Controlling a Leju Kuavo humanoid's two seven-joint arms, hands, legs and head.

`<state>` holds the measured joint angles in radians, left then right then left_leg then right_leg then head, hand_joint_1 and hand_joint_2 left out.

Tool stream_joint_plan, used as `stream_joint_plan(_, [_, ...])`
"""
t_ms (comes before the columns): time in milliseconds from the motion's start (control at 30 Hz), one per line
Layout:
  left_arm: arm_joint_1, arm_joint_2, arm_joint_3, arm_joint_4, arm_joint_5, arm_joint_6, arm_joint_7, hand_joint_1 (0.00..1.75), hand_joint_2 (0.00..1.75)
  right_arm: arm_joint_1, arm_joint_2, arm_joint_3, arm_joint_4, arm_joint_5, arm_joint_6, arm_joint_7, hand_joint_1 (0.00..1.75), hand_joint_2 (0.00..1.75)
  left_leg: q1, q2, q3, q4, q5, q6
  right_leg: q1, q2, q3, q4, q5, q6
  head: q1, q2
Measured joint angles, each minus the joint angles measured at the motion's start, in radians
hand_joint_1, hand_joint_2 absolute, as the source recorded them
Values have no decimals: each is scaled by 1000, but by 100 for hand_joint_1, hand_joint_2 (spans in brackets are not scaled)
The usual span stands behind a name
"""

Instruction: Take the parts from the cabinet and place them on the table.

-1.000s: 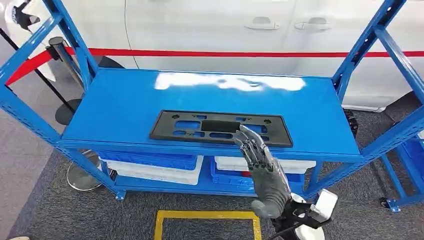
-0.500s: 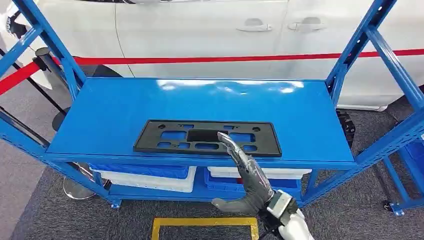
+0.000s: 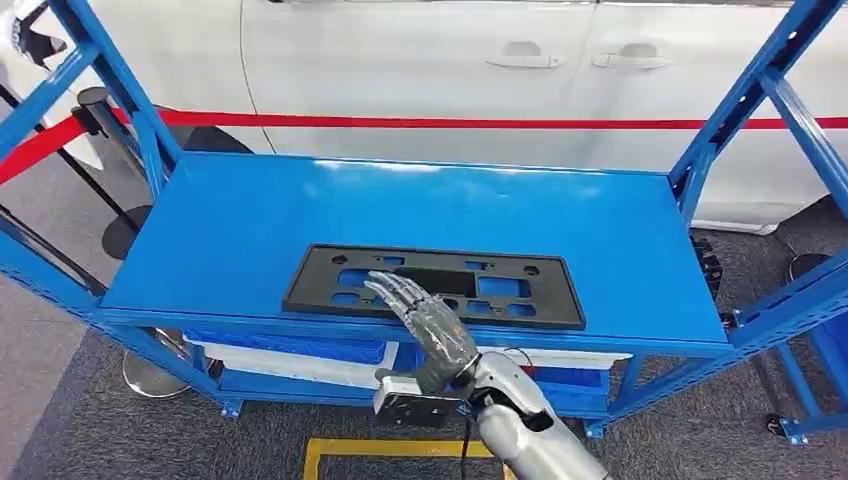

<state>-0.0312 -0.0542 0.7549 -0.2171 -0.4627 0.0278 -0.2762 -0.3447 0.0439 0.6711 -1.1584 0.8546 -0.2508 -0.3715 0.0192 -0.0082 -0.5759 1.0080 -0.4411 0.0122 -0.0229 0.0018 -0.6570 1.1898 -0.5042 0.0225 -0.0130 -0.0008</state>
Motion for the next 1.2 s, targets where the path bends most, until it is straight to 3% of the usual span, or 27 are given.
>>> stream_joint_plan(33, [0, 0, 0, 0, -4, -1, 0, 0, 0, -18, 9, 12, 30, 53, -46, 29, 0, 175, 1, -1, 5, 3, -5, -5, -1, -1, 40, -93, 52, -1, 0, 0])
stream_joint_plan(100, [-3, 0, 2, 0, -11, 0, 0, 0, 0, -59, 30, 41, 97, 171, -144, 98, 0, 175, -5, -1, 0, 10, -11, -18, 7, 0, 65, -166, 46, -9, 0, 0])
stream_joint_plan(200, [-4, 0, 5, 0, -20, 0, 1, 0, 0, -86, 53, 70, 167, 288, -230, 163, 0, 175, -1, 0, 3, -1, -8, -39, 12, 4, 61, -161, 46, -25, -1, 0])
stream_joint_plan(233, [-4, 0, 7, 0, -24, 0, 1, 0, 0, -95, 64, 79, 189, 329, -249, 189, 0, 175, 2, 1, 1, 3, -15, -45, 4, 3, 67, -172, 51, -35, -1, 0])
stream_joint_plan(267, [-4, 1, 8, 0, -27, 0, 1, 0, 0, -105, 74, 84, 211, 362, -265, 211, 0, 175, 2, 3, -4, 28, -32, -48, 5, 2, 73, -175, 51, -42, -2, 0])
stream_joint_plan(333, [-5, 0, 9, 0, -31, 0, 1, 0, 0, -123, 95, 95, 256, 412, -288, 240, 0, 175, 3, 3, -65, 158, -101, -50, 8, 0, 75, -175, 48, -51, -2, 0])
stream_joint_plan(367, [-4, 0, 9, 0, -32, 0, 1, 0, 0, -126, 102, 101, 275, 423, -291, 246, 0, 175, 3, 3, -111, 250, -138, -53, 11, -1, 76, -175, 46, -54, -2, 0])
stream_joint_plan(400, [-3, 1, 9, 0, -33, 0, 1, 0, 0, -127, 106, 103, 289, 427, -291, 247, 0, 175, 3, 3, -141, 307, -152, -54, 14, -2, 78, -174, 44, -56, -2, 0])
stream_joint_plan(433, [-2, 1, 9, 0, -34, 0, 1, 0, 0, -127, 109, 106, 304, 429, -292, 251, 0, 175, 3, 3, -154, 323, -141, -53, 17, -2, 80, -174, 42, -58, -2, 0])
stream_joint_plan(500, [-1, 2, 10, 0, -34, 0, 1, 0, 0, -131, 116, 110, 323, 432, -292, 257, 0, 175, 3, 3, -110, 219, -65, -48, 18, -1, 86, -172, 37, -57, -2, 0])
stream_joint_plan(533, [-2, 2, 10, 0, -37, 0, 1, 0, 0, -138, 124, 111, 335, 440, -296, 260, 0, 175, 3, 3, -61, 112, -9, -43, 19, 2, 91, -169, 33, -55, -2, 0])
stream_joint_plan(567, [-3, 2, 10, 0, -39, 0, 2, 0, 0, -145, 131, 112, 346, 449, -304, 262, 0, 175, 2, 4, -31, 38, 15, -37, 19, 3, 92, -168, 29, -51, -2, 0])
stream_joint_plan(600, [-5, 3, 11, 0, -41, 0, 4, 0, 0, -153, 140, 115, 360, 456, -318, 264, 0, 175, -5, 3, -17, 18, 2, -35, 27, 4, 88, -162, 25, -45, -2, 0])
stream_joint_plan(700, [-8, 3, 13, 0, -41, 1, 4, 0, 0, -159, 153, 116, 384, 464, -329, 272, 0, 175, -9, 0, -21, 18, -1, -23, 21, 3, 87, -168, 28, -34, 0, 0])
stream_joint_plan(767, [-7, 2, 14, 0, -41, 2, 5, 0, 0, -162, 159, 116, 392, 466, -333, 275, 0, 175, 2, 3, -12, 1, 7, -10, 22, 1, 82, -144, 11, -21, -1, 0])
stream_joint_plan(800, [-8, 2, 14, 0, -41, 2, 5, 0, 0, -166, 161, 116, 396, 467, -339, 275, 0, 175, 3, 3, -10, 0, 6, -4, 23, 1, 60, -94, -20, -17, 1, 0])
stream_joint_plan(867, [-10, 2, 16, 0, -43, 3, 6, 0, 0, -169, 161, 116, 410, 472, -346, 275, 0, 175, 2, 3, -11, 0, 4, 0, 18, 1, -16, 59, -93, -11, 0, 0])
stream_joint_plan(900, [-10, 2, 17, 0, -44, 4, 6, 0, 0, -168, 161, 116, 419, 477, -348, 276, 0, 175, 2, 3, -11, 0, 4, 1, 16, 1, -53, 125, -113, -9, 0, 0])
stream_joint_plan(933, [-10, 2, 18, 0, -45, 5, 6, 0, 0, -168, 161, 116, 426, 484, -350, 278, 0, 175, 2, 2, -10, 0, 3, 1, 14, 1, -71, 149, -109, -7, 0, 0])
stream_joint_plan(967, [-10, 2, 18, 0, -48, 5, 6, 0, 0, -168, 161, 116, 431, 489, -350, 279, 0, 175, 2, 2, -8, 1, 2, 0, 11, 1, -66, 125, -80, -7, 0, 0])
stream_joint_plan(1000, [-9, 2, 18, 0, -53, 5, 6, 0, 0, -169, 162, 116, 437, 499, -354, 286, 0, 175, 2, 1, -5, 2, 0, -1, 9, 1, -41, 64, -36, -8, 0, 0])
stream_joint_plan(1067, [-9, 1, 19, 0, -60, 5, 4, 0, 0, -175, 166, 116, 449, 513, -358, 305, 0, 175, 2, 0, 4, 6, -8, -10, 9, -1, 49, -126, 63, -15, 0, 0])
stream_joint_plan(1100, [-10, 1, 21, 0, -62, 5, 3, 0, 0, -181, 167, 116, 456, 519, -360, 315, 0, 175, -4, 0, 1, 9, -11, -15, 14, -1, 61, -152, 45, -20, 0, 0])
stream_joint_plan(1200, [-11, 1, 26, 0, -72, 6, -2, 0, 0, -191, 172, 116, 486, 535, -371, 342, 0, 175, -2, 0, 1, 3, -9, -32, 19, 4, 57, -159, 47, -30, -1, 0])
